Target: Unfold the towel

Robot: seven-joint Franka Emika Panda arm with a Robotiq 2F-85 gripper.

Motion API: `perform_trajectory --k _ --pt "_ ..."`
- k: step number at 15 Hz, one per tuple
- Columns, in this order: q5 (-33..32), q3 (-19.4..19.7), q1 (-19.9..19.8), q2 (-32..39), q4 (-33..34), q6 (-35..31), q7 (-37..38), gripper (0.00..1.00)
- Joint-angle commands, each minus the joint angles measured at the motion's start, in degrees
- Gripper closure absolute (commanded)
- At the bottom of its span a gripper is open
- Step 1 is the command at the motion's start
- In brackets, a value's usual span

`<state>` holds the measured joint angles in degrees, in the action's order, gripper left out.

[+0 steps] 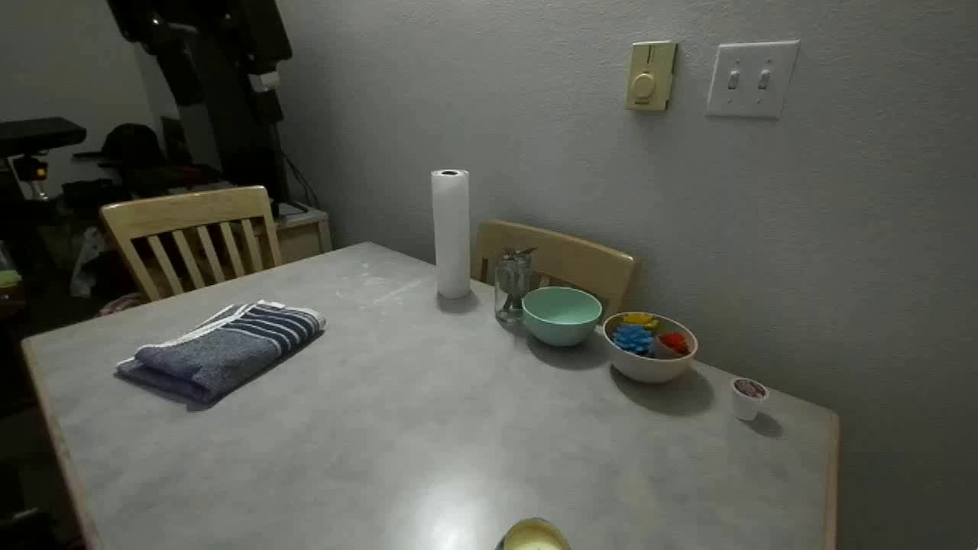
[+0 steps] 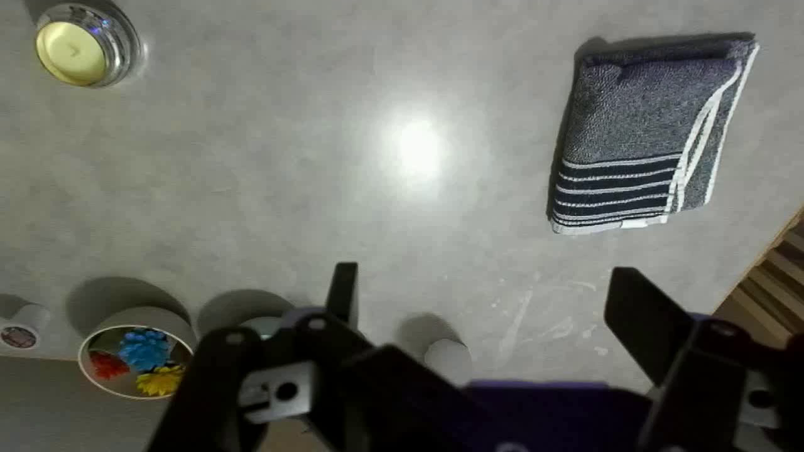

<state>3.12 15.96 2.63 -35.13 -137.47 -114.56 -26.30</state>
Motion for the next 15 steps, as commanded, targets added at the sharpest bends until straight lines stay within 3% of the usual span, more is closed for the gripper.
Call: perform_trajectory --k 1,7,15 --pt "0.64 -0.86 -1.07 0.21 0.1 0.12 -0.52 0.0" --pt "1.23 -0.42 -0.57 2.24 0.83 0.51 -0.87 0.0" --pt "7.93 -1.99 3.03 15.23 1.46 3.0 -3.6 0.0"
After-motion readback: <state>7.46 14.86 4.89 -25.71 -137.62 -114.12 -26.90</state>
